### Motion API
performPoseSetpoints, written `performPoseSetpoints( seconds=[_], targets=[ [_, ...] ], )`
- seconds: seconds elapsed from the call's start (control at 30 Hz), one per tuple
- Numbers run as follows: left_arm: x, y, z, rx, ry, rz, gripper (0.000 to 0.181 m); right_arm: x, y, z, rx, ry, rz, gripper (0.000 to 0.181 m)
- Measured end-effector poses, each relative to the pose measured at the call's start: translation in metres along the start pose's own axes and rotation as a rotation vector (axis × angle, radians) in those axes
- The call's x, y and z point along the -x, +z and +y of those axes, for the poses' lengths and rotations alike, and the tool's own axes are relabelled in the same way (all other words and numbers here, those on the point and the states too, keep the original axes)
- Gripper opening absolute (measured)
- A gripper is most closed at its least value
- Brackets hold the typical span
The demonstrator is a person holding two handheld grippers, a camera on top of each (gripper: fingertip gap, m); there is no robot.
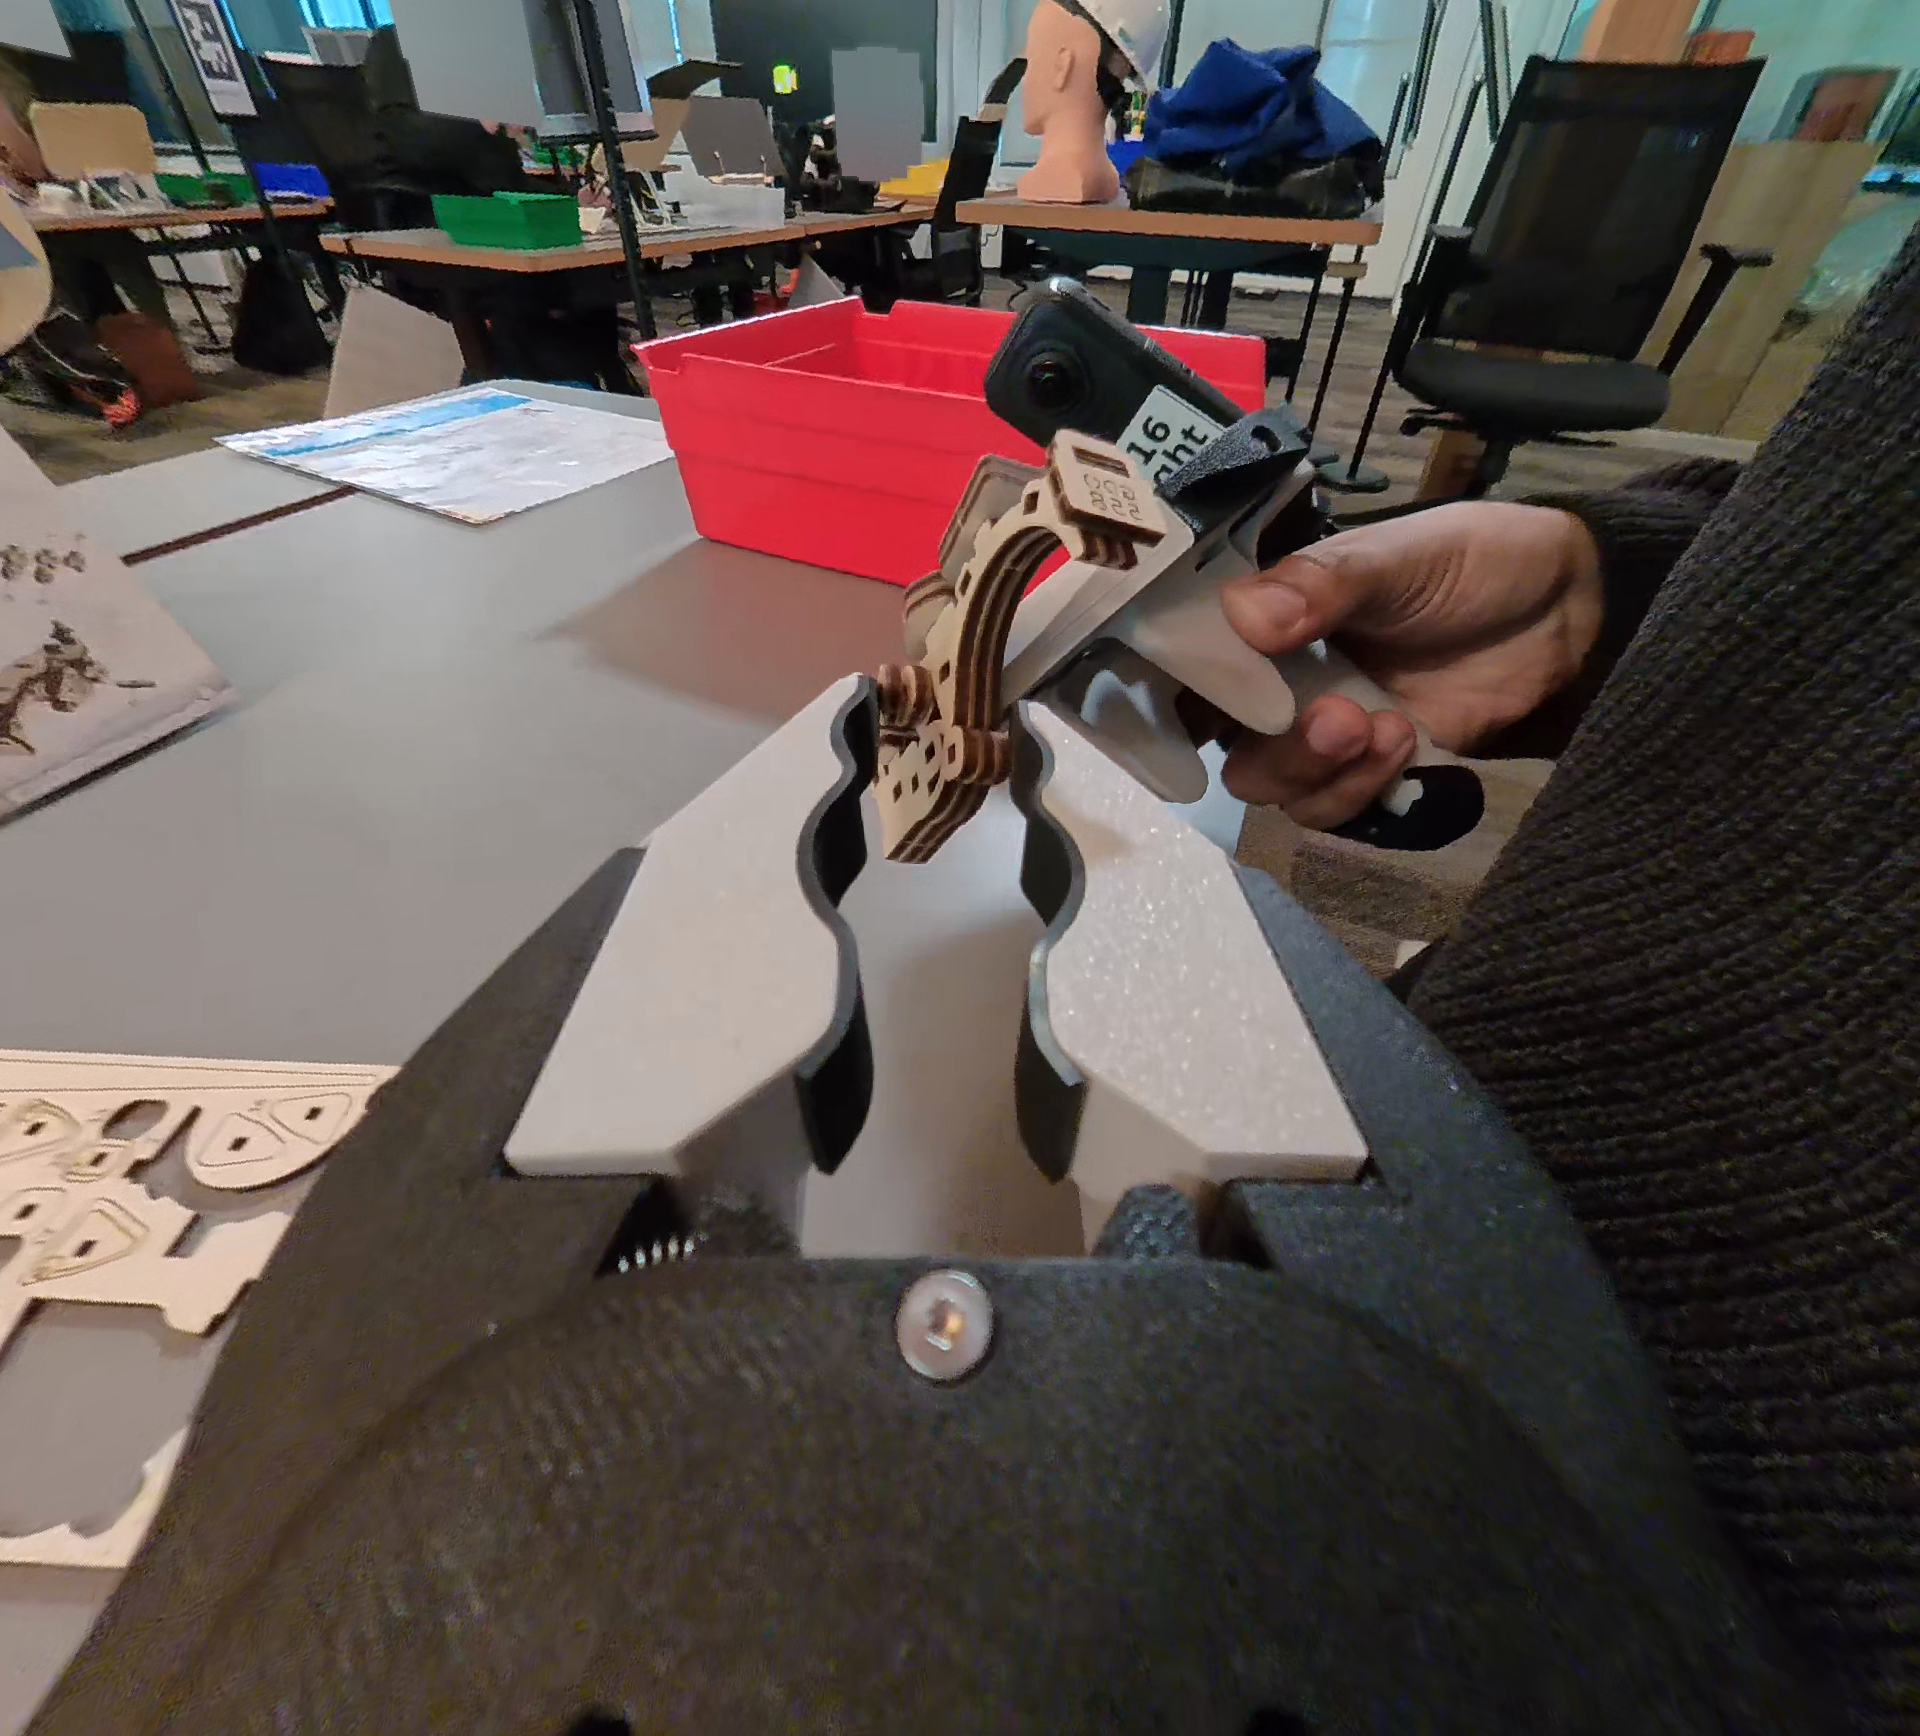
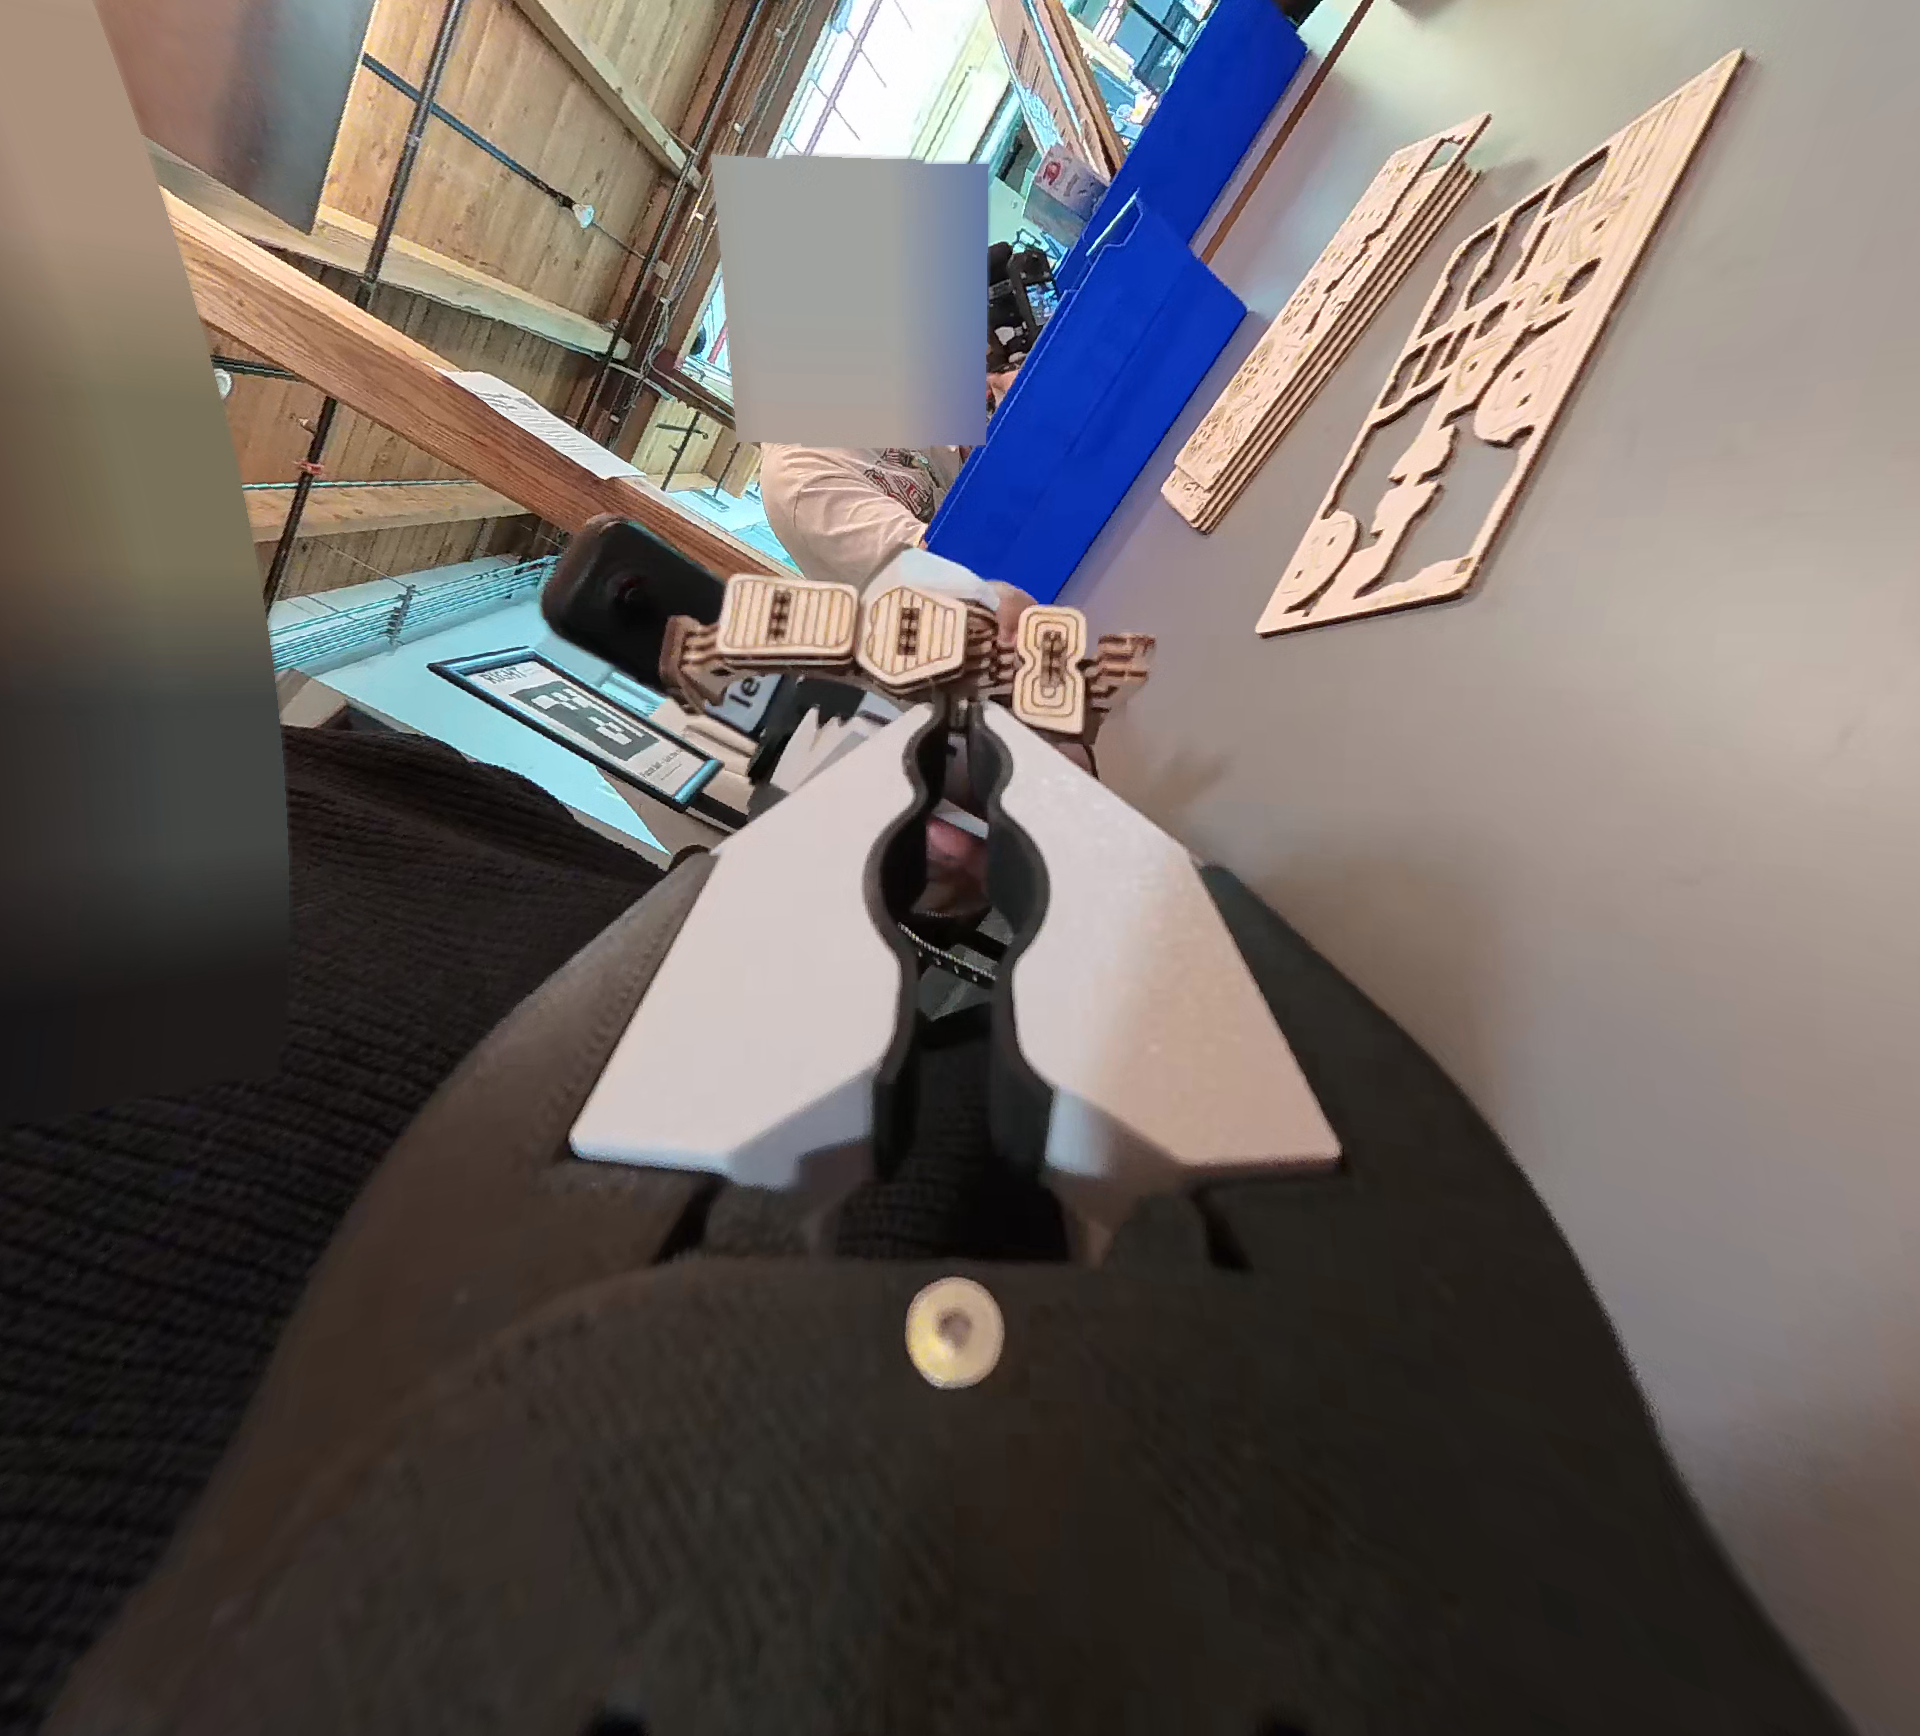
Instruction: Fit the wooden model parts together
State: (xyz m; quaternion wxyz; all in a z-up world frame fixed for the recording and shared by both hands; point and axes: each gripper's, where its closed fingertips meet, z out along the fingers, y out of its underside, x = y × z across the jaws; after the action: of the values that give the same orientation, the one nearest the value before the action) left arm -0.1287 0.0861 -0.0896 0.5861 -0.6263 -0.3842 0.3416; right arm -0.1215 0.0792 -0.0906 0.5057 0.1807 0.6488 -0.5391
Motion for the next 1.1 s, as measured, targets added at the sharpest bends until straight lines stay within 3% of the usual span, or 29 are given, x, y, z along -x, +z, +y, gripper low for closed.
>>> performPoseSetpoints(
  seconds=[0.63, 0.73, 1.1],
  targets=[
    [-0.005, -0.001, -0.010, -0.117, -0.386, 0.185, 0.026, 0.008, -0.006, -0.002, 0.034, 0.077, -0.112, 0.012],
    [-0.002, -0.004, -0.014, -0.142, -0.442, 0.208, 0.020, 0.010, -0.007, -0.001, 0.049, 0.071, -0.129, 0.017],
    [0.005, -0.007, -0.014, -0.176, -0.528, 0.217, 0.018, 0.008, -0.010, -0.002, 0.063, 0.019, -0.102, 0.020]
  ],
)
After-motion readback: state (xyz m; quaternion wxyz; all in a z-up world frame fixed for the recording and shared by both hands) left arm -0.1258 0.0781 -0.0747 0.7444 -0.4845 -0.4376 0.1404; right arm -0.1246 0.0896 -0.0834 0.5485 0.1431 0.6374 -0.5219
